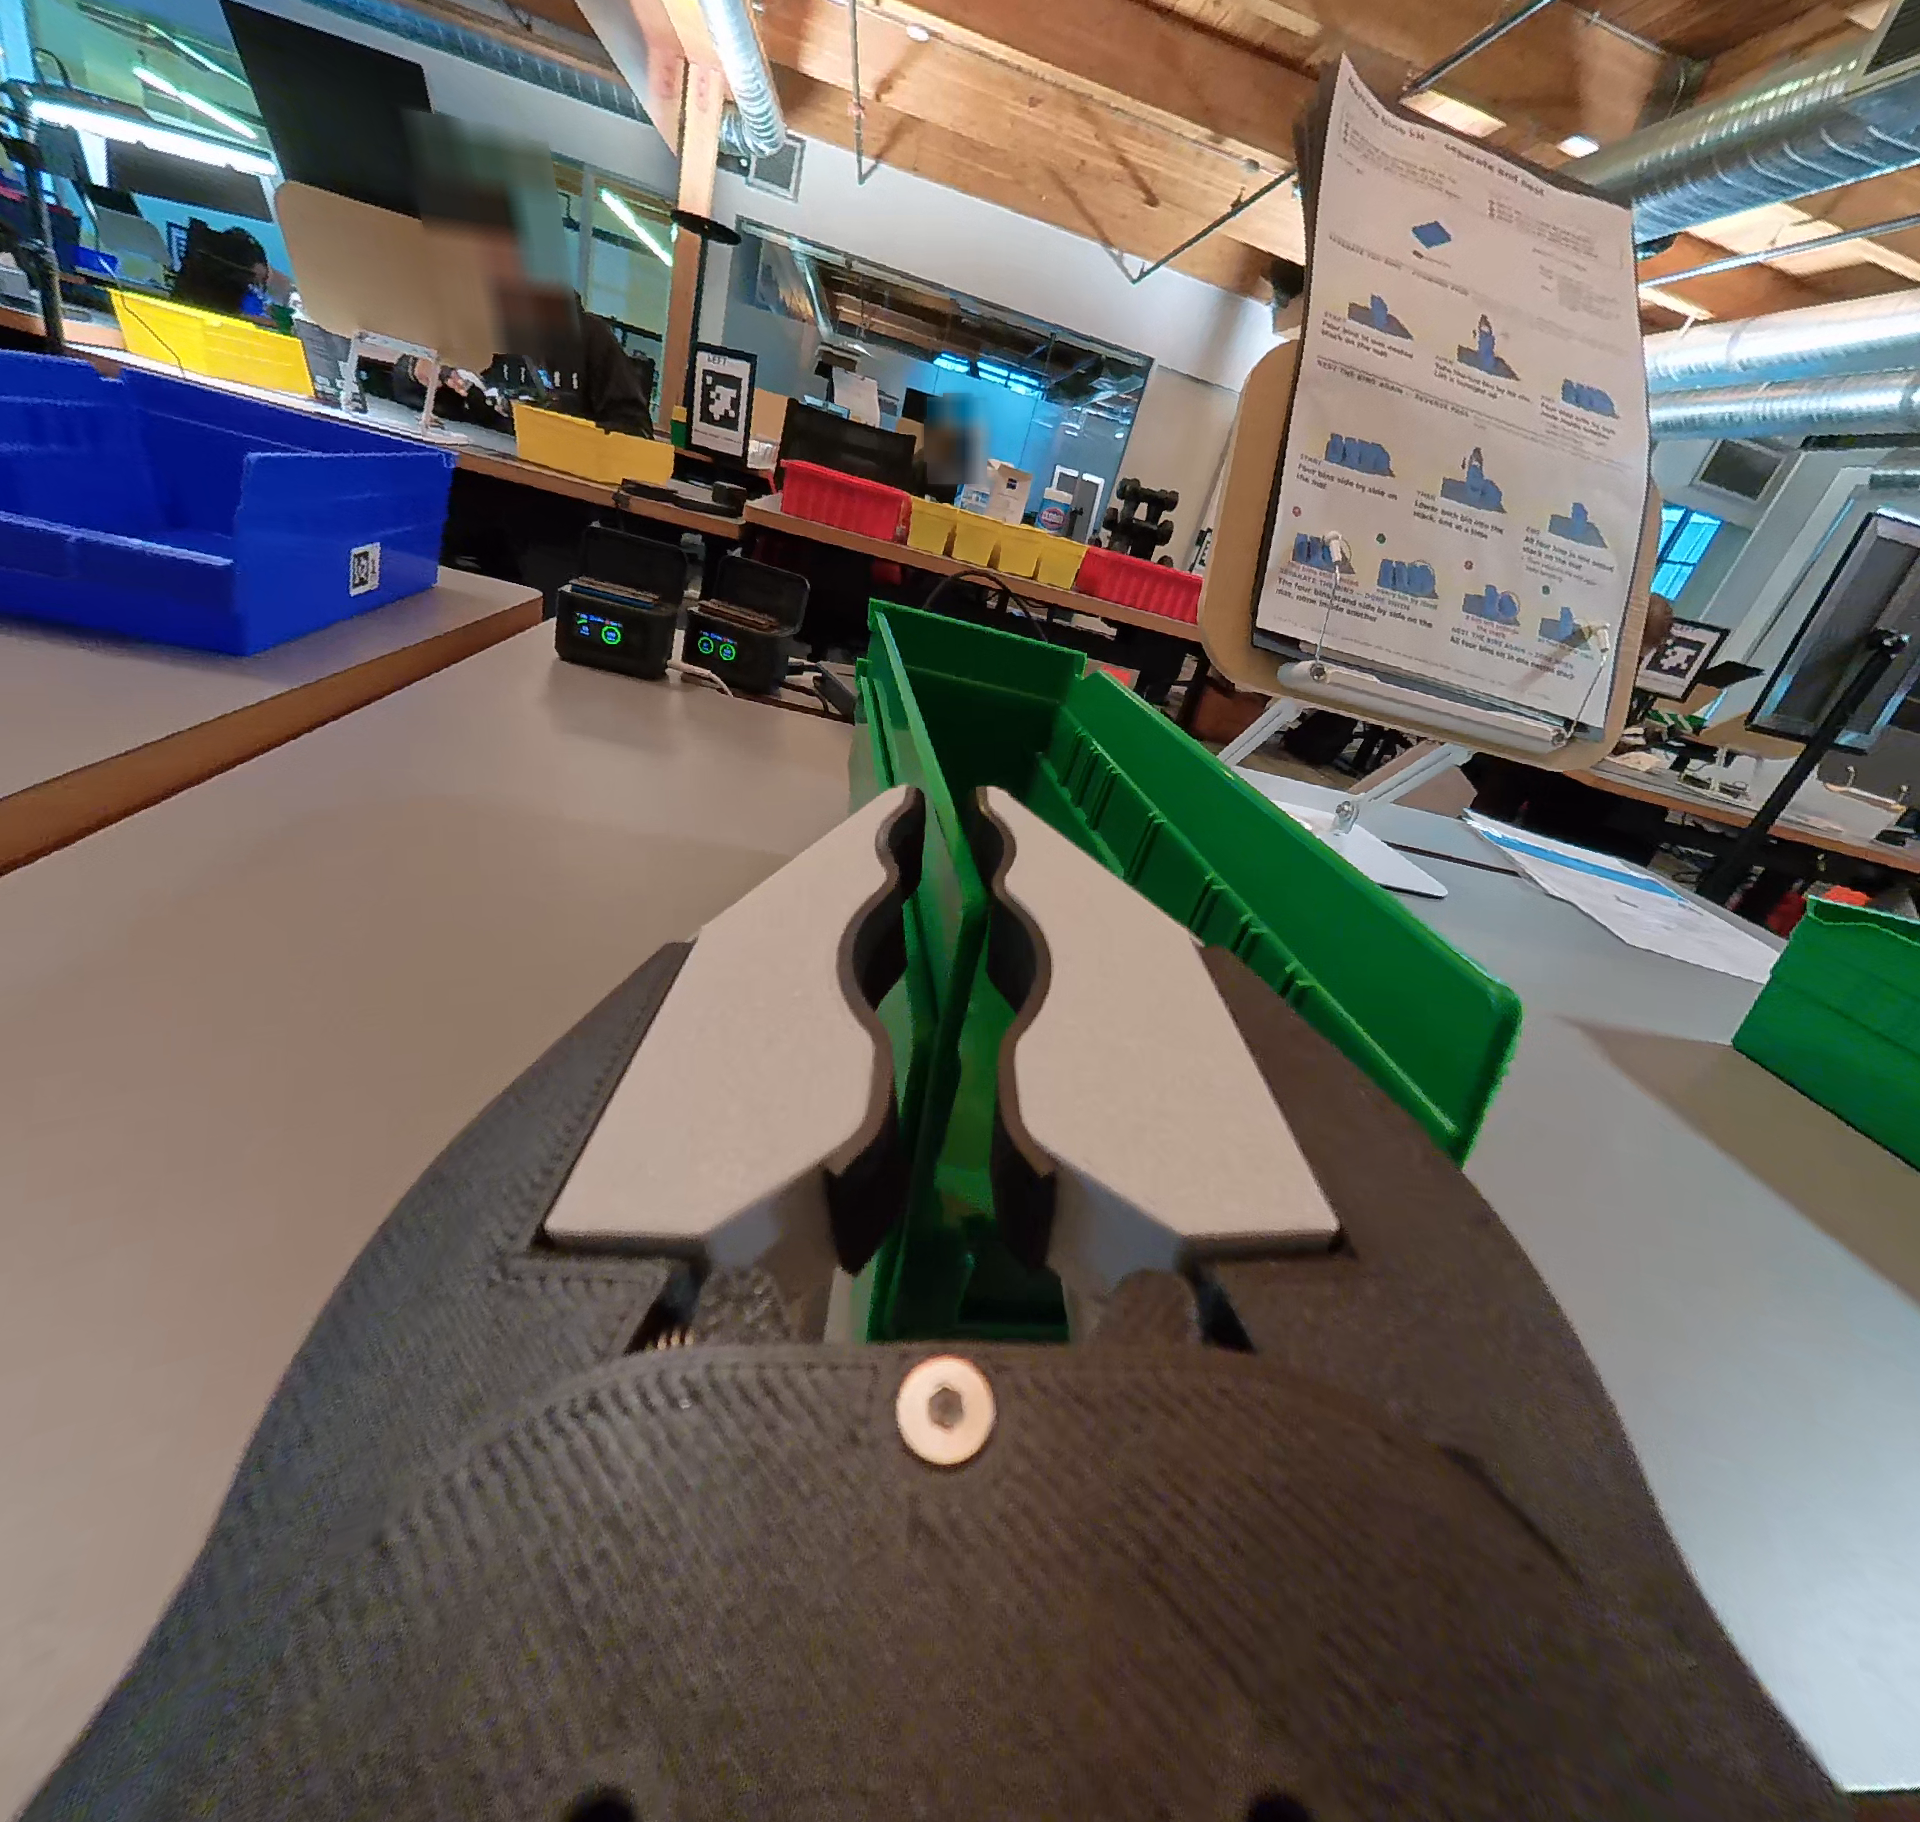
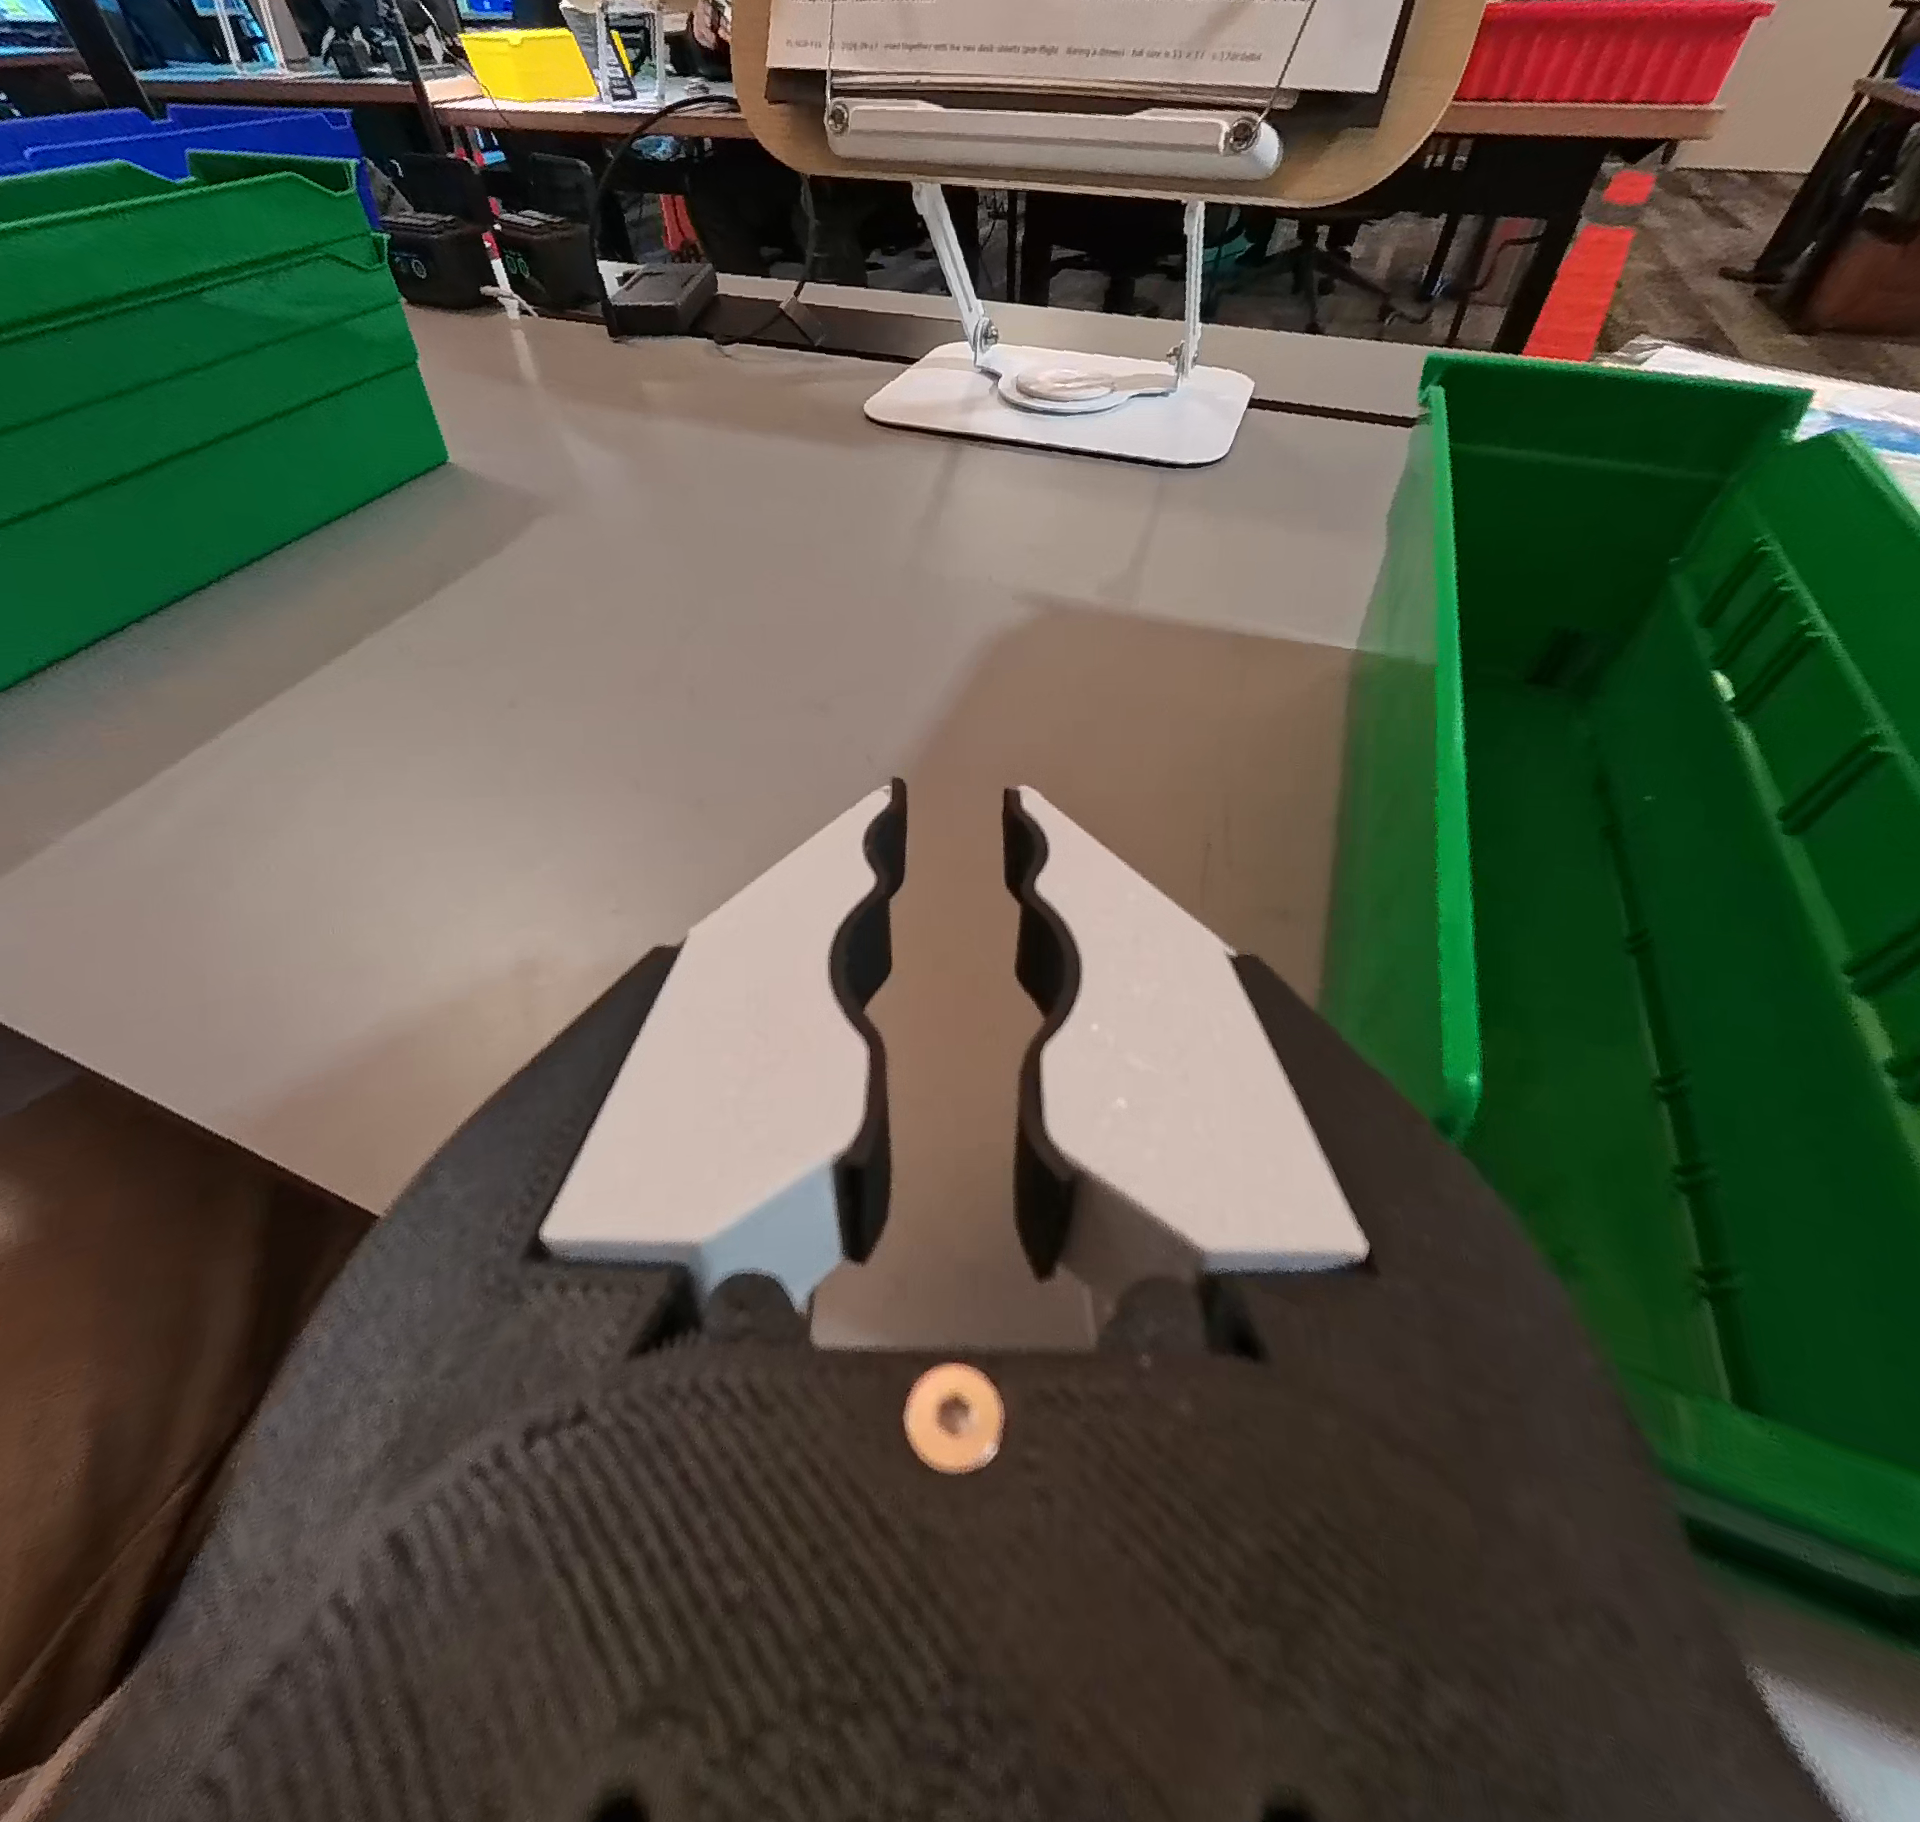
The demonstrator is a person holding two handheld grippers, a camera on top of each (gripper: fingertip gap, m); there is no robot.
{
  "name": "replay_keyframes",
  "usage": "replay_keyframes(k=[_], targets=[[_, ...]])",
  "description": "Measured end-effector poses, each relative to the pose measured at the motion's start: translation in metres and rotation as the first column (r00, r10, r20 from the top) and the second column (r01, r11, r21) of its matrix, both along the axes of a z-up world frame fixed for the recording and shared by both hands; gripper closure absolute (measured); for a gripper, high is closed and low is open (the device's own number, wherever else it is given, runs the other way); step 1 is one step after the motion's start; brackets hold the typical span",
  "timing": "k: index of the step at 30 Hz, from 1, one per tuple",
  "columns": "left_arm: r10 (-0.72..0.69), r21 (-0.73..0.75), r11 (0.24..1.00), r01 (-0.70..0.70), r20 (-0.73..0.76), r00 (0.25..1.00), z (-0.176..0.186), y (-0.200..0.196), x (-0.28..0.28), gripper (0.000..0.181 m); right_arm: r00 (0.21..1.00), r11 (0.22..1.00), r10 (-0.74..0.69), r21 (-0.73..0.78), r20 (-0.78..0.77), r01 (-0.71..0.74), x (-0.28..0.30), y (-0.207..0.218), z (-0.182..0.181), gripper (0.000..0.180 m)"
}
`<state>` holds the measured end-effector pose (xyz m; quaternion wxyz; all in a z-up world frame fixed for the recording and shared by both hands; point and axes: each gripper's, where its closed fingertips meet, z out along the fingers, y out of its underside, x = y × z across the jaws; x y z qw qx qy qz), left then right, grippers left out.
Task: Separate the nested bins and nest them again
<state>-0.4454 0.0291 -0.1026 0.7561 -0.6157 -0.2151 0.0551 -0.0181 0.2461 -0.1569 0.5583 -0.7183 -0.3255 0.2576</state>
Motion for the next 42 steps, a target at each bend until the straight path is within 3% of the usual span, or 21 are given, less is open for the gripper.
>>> replay_keyframes(k=[16,23,31,42], targets=[[0.026,-0.004,1.000,-0.027,-0.020,0.999,0.004,0.004,-0.003,0.178,0.999,0.999,-0.031,0.023,0.029,0.030,0.013,0.000,-0.001,0.163],[0.091,-0.059,0.994,-0.097,-0.097,0.991,0.004,0.004,-0.004,0.180,0.999,0.999,-0.025,0.024,0.034,0.024,0.012,-0.002,-0.002,0.163],[0.017,-0.077,0.997,-0.016,0.008,1.000,-0.008,0.011,-0.004,0.178,1.000,1.000,-0.018,0.006,0.020,0.017,0.010,-0.003,-0.003,0.163],[0.006,-0.085,0.996,-0.006,0.001,1.000,-0.008,0.011,-0.004,0.178,1.000,1.000,-0.011,0.004,0.023,0.011,0.008,-0.004,-0.003,0.163]])
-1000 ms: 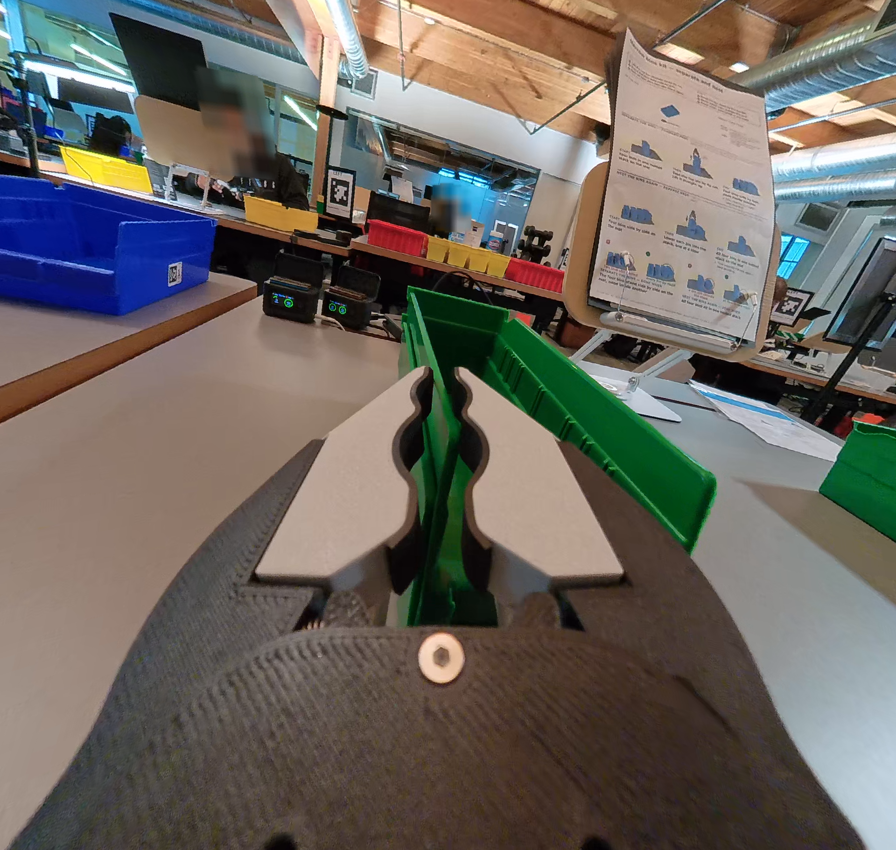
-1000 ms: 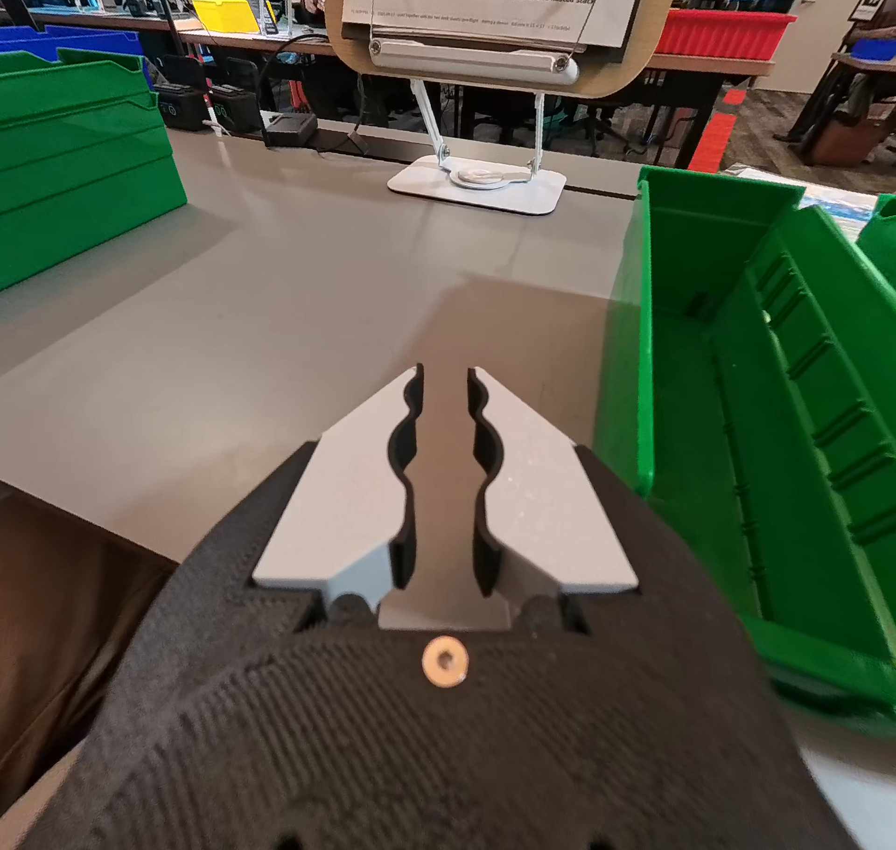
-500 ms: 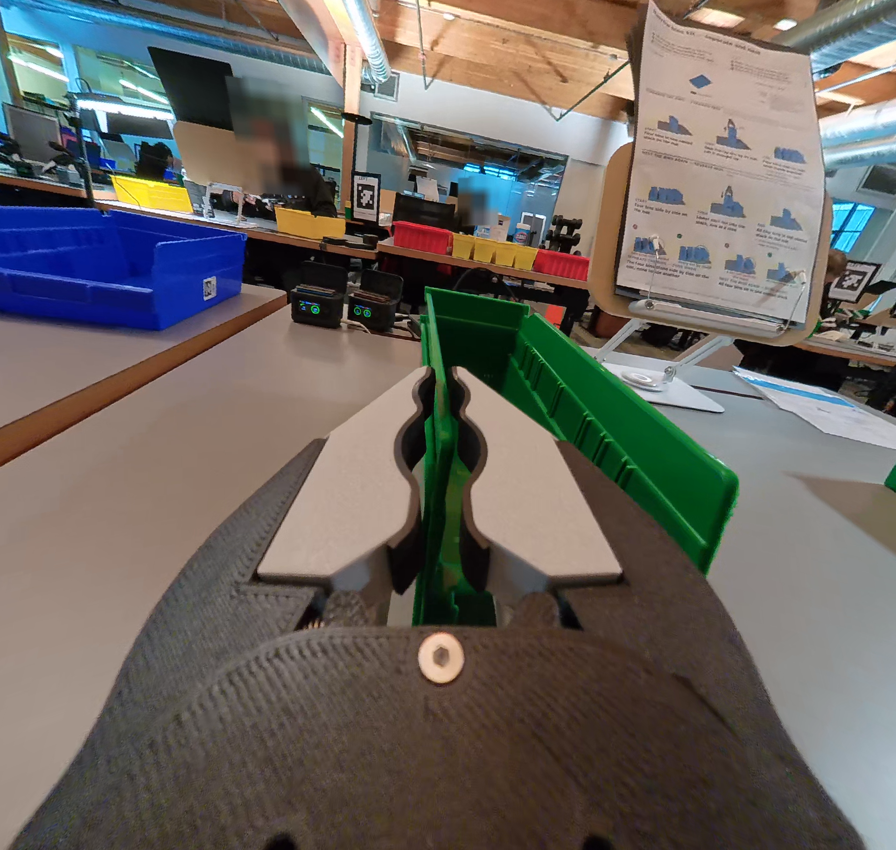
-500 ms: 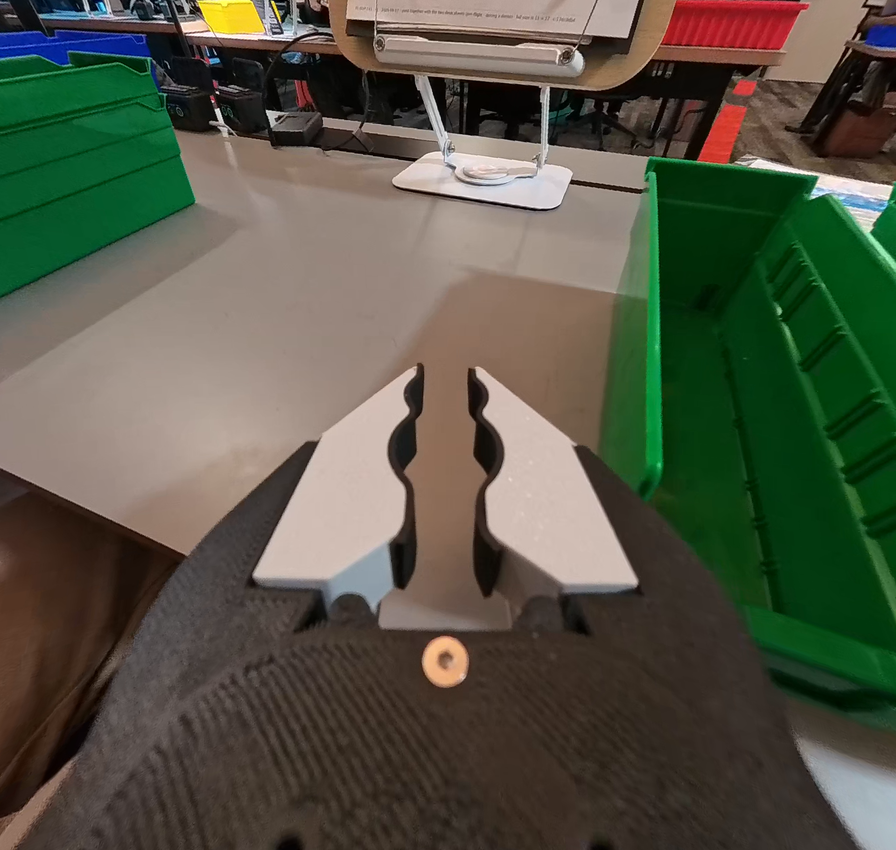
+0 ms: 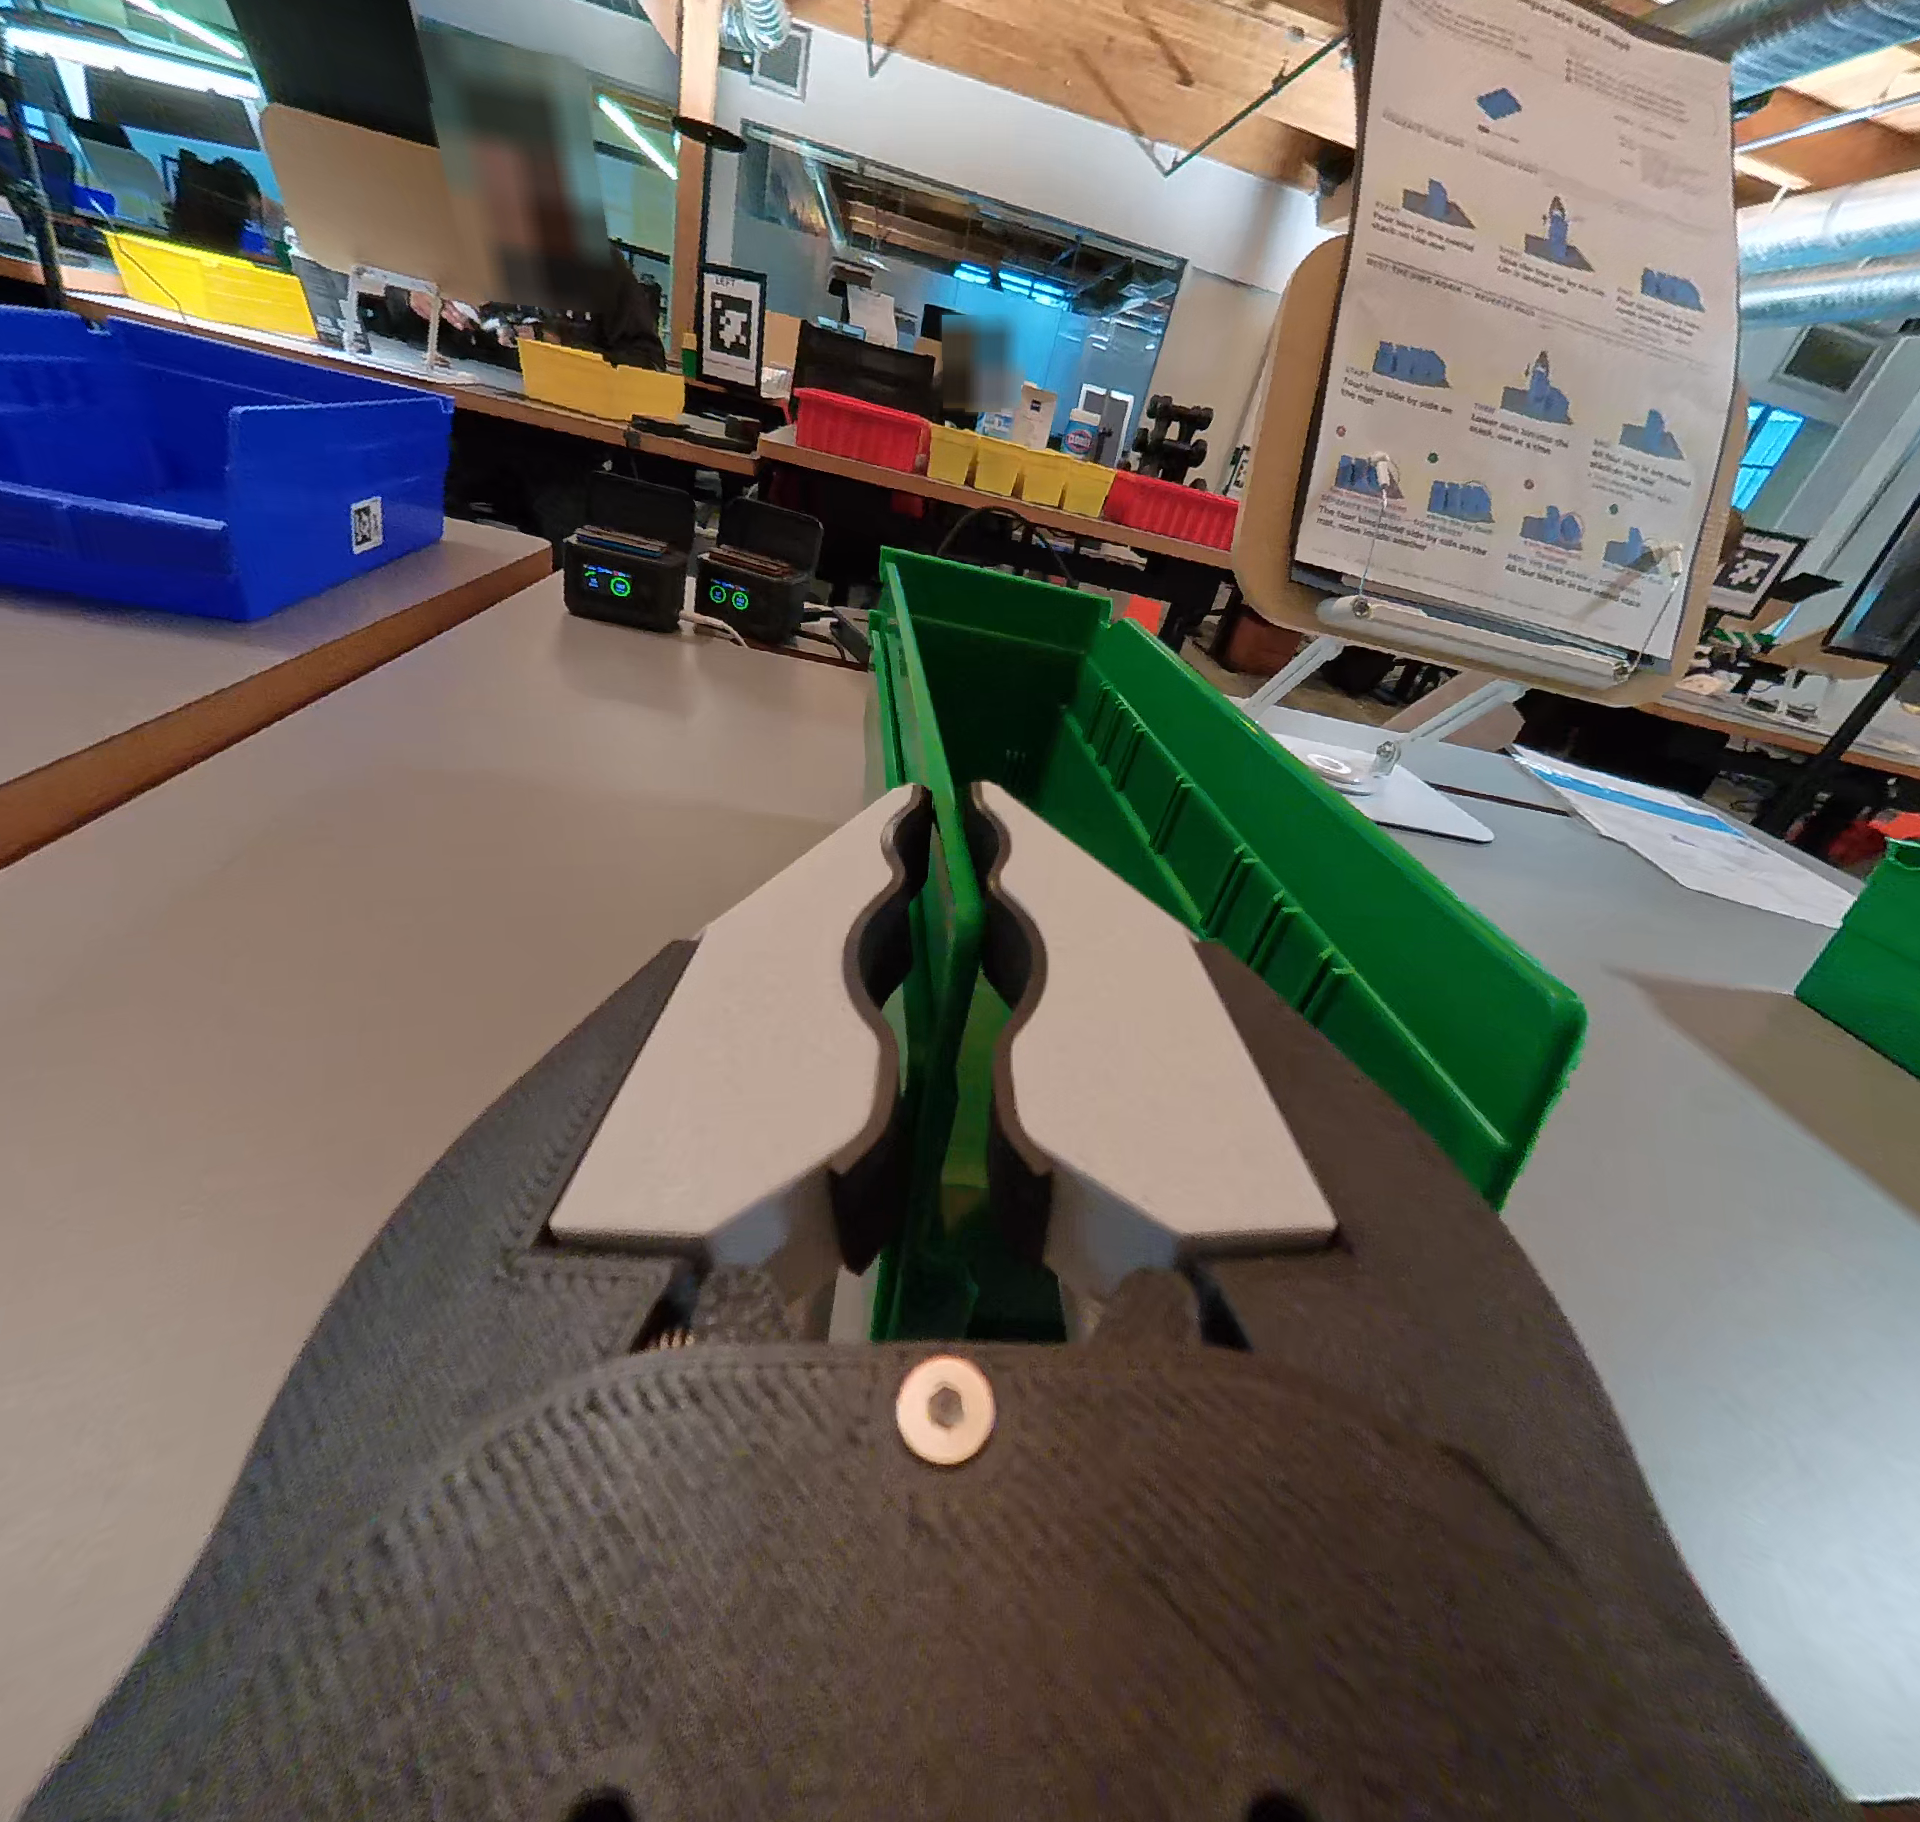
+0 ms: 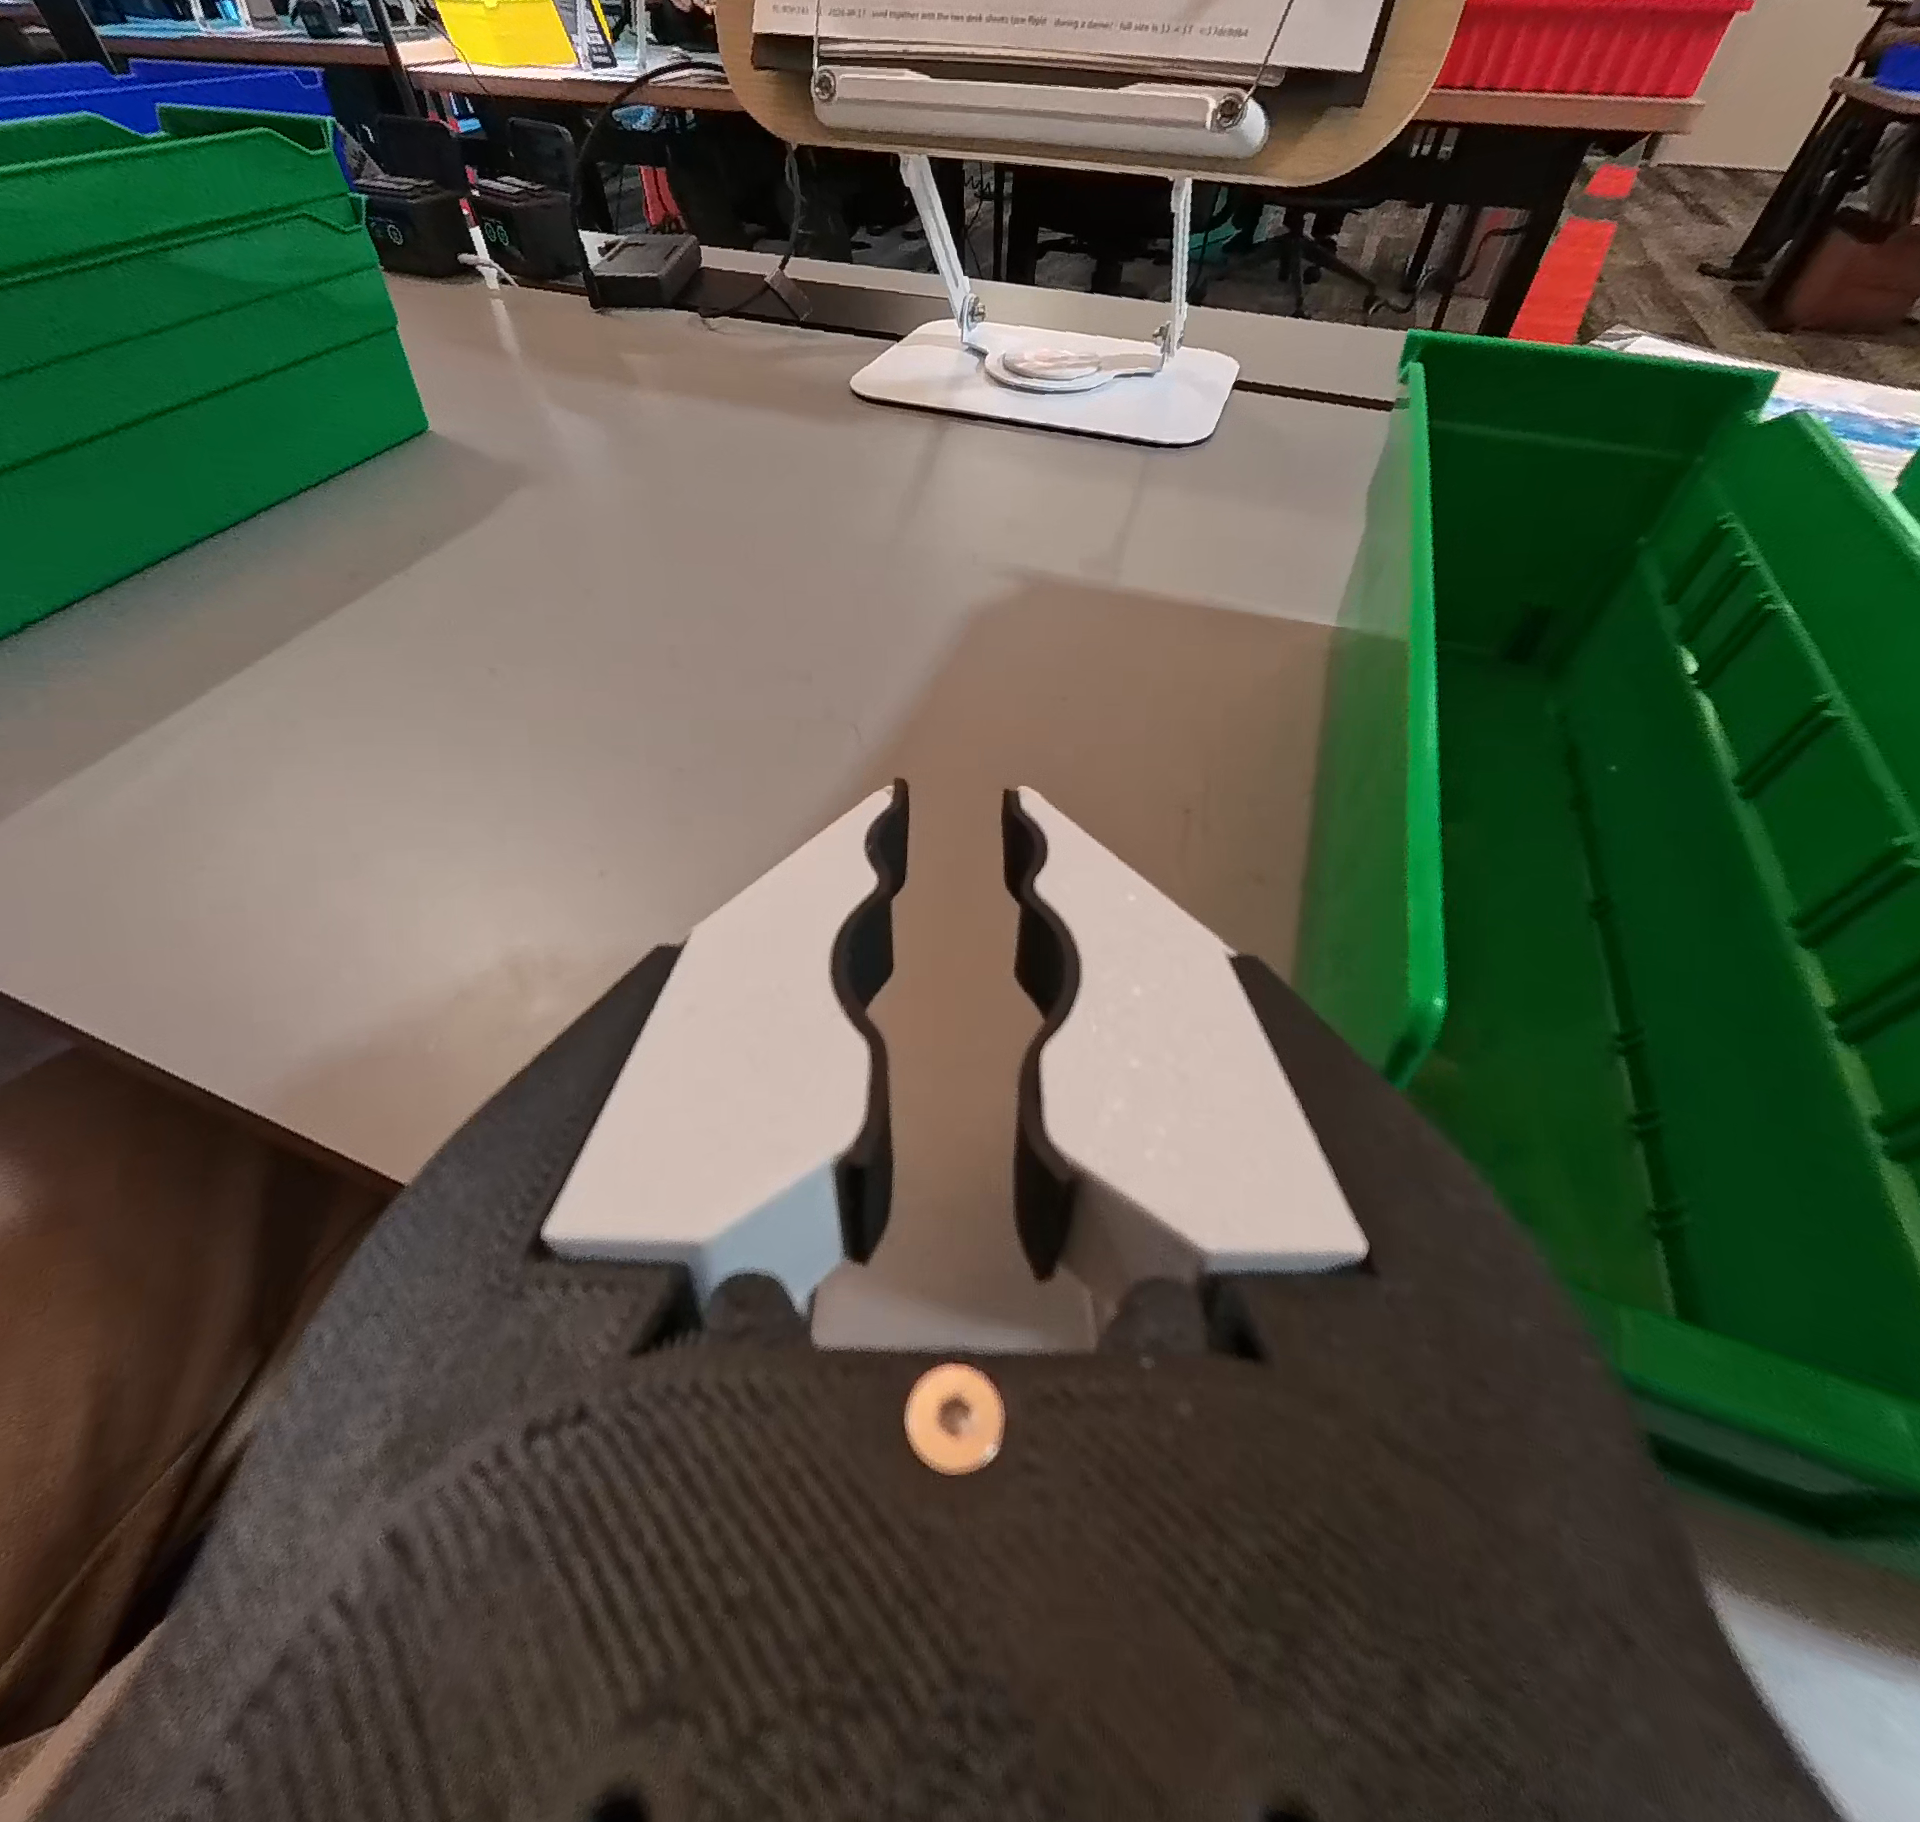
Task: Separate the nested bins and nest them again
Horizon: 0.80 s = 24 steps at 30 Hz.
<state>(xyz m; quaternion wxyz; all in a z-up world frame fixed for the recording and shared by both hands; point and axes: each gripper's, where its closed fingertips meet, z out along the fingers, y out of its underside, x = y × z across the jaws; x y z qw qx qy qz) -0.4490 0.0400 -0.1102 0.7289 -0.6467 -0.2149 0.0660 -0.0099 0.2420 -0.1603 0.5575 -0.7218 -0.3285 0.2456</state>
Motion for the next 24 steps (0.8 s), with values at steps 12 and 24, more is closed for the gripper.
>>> replay_keyframes(k=[12,24], targets=[[0.034,-0.035,0.999,-0.035,-0.034,0.999,0.0004,-0.0006,-0.0014,0.181,1.000,1.000,0.005,-0.003,0.001,-0.005,-0.0019,-0.0017,-0.0007,0.163],[0.021,-0.007,1.000,-0.021,0.003,1.000,-0.0001,0.0002,-0.0015,0.180,1.000,1.000,0.016,-0.004,0.003,-0.016,-0.0048,-0.0036,-0.0015,0.163]])
